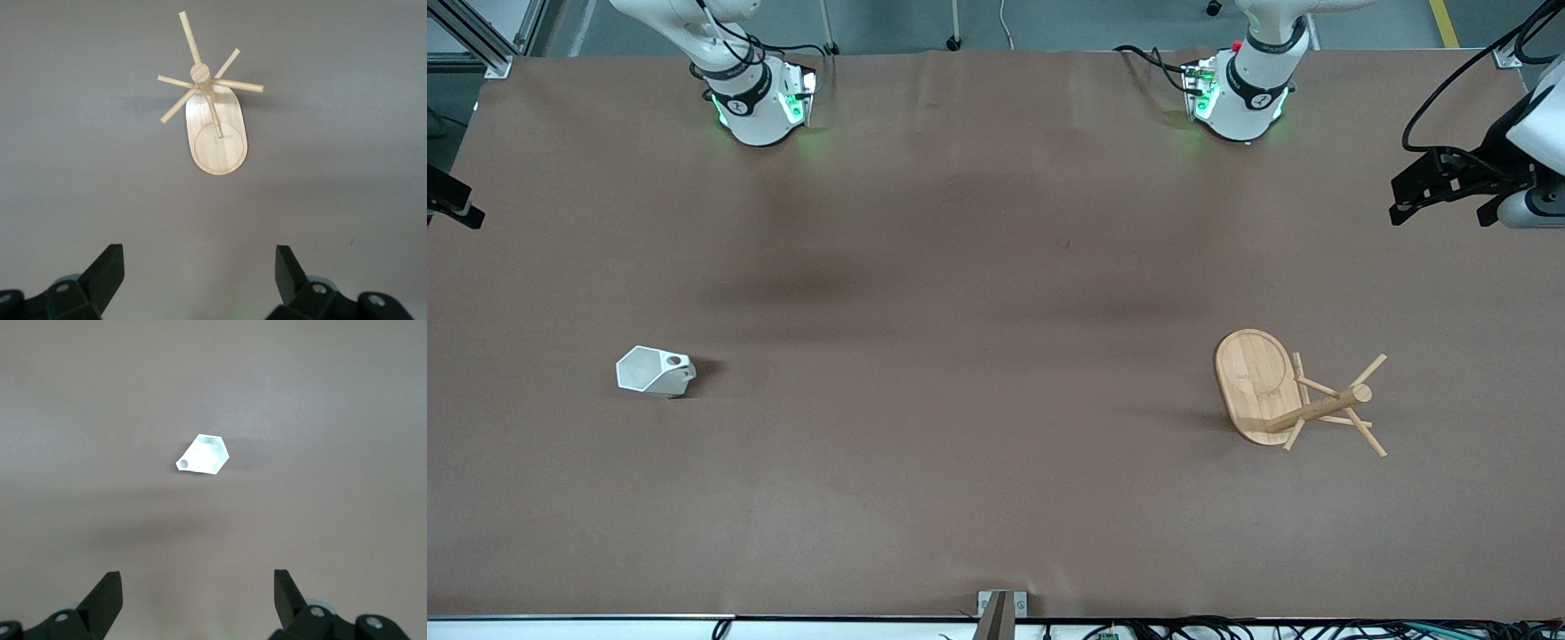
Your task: Hang cup on rack
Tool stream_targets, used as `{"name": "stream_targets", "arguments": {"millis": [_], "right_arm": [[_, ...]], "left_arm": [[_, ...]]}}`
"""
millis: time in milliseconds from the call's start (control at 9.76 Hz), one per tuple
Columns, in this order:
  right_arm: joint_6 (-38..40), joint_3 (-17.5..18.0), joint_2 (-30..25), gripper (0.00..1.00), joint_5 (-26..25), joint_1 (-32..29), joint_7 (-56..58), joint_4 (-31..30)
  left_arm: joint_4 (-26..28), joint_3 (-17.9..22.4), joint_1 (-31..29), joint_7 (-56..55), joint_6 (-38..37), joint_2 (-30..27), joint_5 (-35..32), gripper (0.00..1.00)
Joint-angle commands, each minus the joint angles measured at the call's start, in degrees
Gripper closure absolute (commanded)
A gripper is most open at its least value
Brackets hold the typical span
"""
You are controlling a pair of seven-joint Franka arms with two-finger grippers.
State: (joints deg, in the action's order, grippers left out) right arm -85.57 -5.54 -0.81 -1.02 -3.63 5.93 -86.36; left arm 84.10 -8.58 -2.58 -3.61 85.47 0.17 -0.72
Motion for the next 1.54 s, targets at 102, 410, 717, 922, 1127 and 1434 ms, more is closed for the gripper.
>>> {"name": "stream_targets", "arguments": {"millis": [102,410,717,922,1127,1434], "right_arm": [[-6.94,0.97,0.02,0.0,-0.21,-1.73,0.13,-6.08],[-20.12,0.88,3.87,0.0,-0.92,-3.13,0.39,-14.18],[-29.87,0.88,12.83,0.0,-0.92,-4.36,0.31,-15.5],[-39.19,0.97,16.09,0.0,-0.92,-4.54,0.31,-19.45],[-44.31,0.97,19.78,0.0,-0.83,-4.46,0.31,-20.43],[-48.79,1.06,22.26,0.0,-0.74,-4.98,0.75,-24.27]], "left_arm": [[0.54,0.05,-0.14,-0.25,-0.65,1.23,-0.24,0.0],[0.54,0.14,-0.14,-0.43,-0.65,1.41,-0.07,0.0],[0.54,0.23,-0.23,-0.61,-0.65,1.33,0.02,0.0],[0.54,0.23,-0.14,-0.87,-0.65,1.24,-0.07,0.0],[0.63,0.23,-0.05,-0.78,-0.74,1.15,-0.15,0.0],[0.72,0.23,-0.66,0.18,-1.09,0.8,-0.07,0.0]]}}
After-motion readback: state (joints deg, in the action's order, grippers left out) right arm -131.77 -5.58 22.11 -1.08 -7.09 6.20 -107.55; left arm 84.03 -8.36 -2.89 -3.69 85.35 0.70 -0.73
